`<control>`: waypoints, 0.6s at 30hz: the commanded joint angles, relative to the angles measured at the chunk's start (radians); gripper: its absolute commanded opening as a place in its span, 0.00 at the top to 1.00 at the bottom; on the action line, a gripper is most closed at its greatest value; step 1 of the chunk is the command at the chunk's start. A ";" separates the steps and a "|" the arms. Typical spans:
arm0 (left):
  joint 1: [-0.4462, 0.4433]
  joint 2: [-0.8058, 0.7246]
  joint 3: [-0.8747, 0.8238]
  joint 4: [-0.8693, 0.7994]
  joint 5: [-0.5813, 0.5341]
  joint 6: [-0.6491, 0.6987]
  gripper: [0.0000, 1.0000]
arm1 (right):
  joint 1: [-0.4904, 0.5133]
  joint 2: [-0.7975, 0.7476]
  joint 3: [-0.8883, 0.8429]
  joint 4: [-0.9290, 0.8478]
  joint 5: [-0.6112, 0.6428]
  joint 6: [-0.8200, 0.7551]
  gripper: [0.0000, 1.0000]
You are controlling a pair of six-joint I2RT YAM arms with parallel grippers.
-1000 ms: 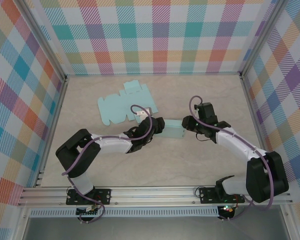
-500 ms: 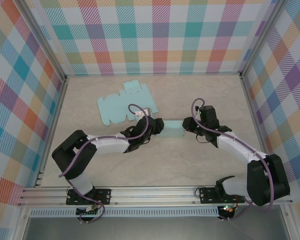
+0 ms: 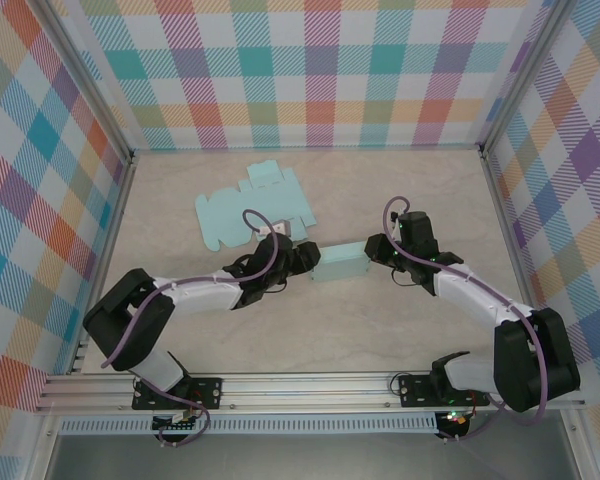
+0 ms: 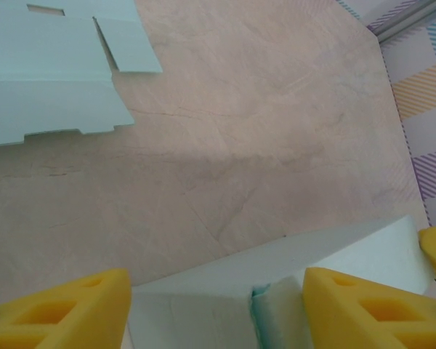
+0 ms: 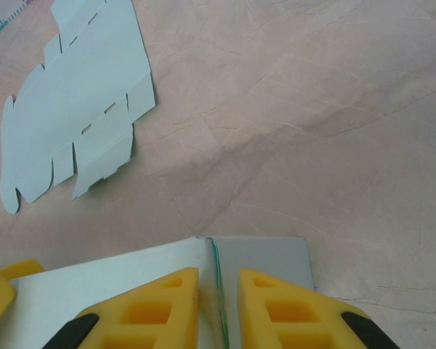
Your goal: Fold the paper box
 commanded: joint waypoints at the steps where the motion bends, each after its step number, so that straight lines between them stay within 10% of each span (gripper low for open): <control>1: 0.009 -0.045 -0.017 -0.048 0.045 0.023 0.33 | -0.009 0.029 -0.043 -0.110 0.043 0.004 0.80; 10: 0.010 -0.094 -0.036 -0.060 0.090 0.041 0.31 | -0.010 0.030 -0.041 -0.110 0.040 0.004 0.80; 18: 0.013 -0.028 -0.062 -0.060 0.083 0.023 0.57 | -0.009 0.029 -0.043 -0.110 0.035 0.003 0.81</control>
